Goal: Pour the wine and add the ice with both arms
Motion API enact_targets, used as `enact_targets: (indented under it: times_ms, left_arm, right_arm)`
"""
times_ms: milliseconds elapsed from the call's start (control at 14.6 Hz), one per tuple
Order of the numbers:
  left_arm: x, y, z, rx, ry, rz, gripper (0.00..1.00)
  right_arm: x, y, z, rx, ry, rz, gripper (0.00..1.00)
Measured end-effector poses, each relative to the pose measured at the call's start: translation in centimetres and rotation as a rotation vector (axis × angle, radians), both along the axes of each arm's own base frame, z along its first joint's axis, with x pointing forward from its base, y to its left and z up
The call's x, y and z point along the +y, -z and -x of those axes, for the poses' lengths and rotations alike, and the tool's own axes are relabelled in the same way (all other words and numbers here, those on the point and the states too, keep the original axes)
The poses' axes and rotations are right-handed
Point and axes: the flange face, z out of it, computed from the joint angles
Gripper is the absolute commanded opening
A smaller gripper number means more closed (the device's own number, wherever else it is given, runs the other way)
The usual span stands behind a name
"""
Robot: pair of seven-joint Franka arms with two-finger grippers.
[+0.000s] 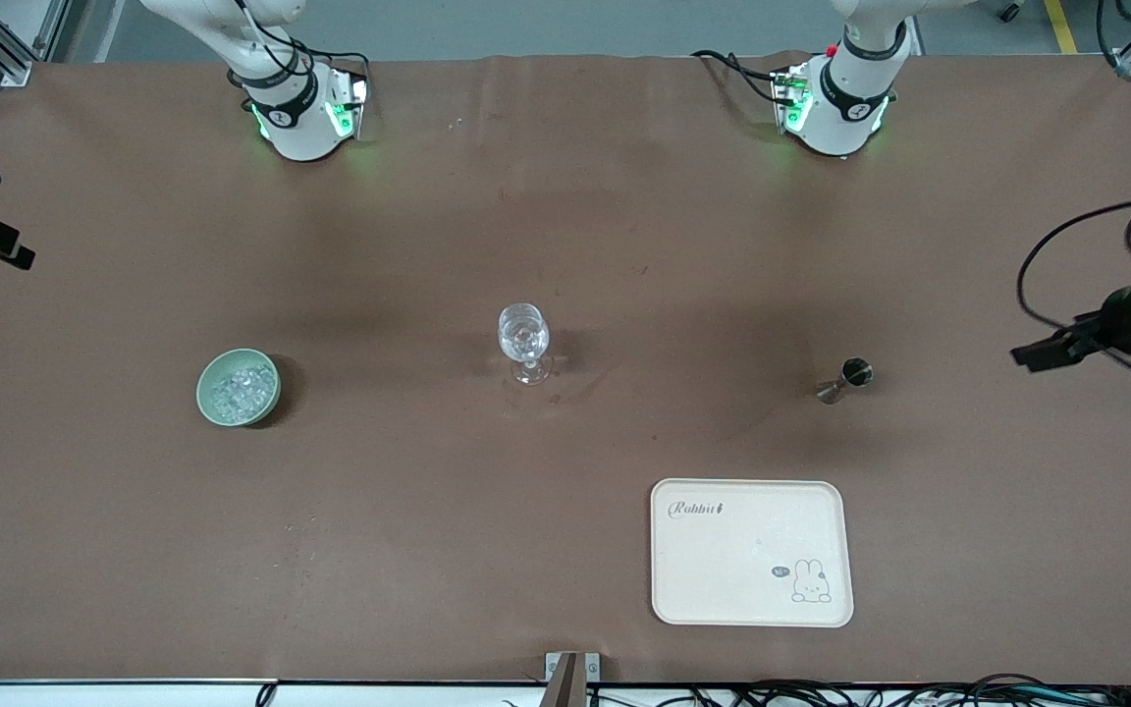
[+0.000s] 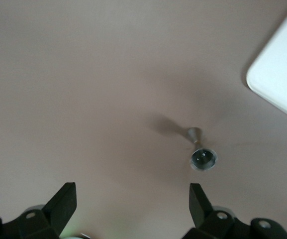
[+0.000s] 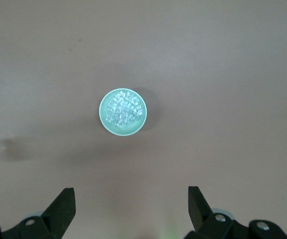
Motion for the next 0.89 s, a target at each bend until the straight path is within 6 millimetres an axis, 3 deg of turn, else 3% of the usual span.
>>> enact_targets:
  times_ms: [205,478,683,888]
  left_arm:
    - [0.3,6.0,-1.2,0.096,-0.195,0.153,1.0]
    - [4.1,14.9,-2.2,0.174,-0.378,0.345,0.98]
    - [4.3,20.9,-2.3,0.242,-0.477,0.473,0.98]
    - [3.5,25.5,-1.9,0.312,-0.537,0.553,0.93]
  right_arm:
    - [0.0,5.9,-1.8,-0.014,-0.002,0.004,1.0]
    - [1.6,15.7,-3.0,-0.03,-0.03,0.008,1.0]
    - [3.2,22.7,-2.6,-0.048,-0.053,0.011,1.0]
    - [3.8,29.1,-1.1,-0.074,-0.056,0.016,1.0]
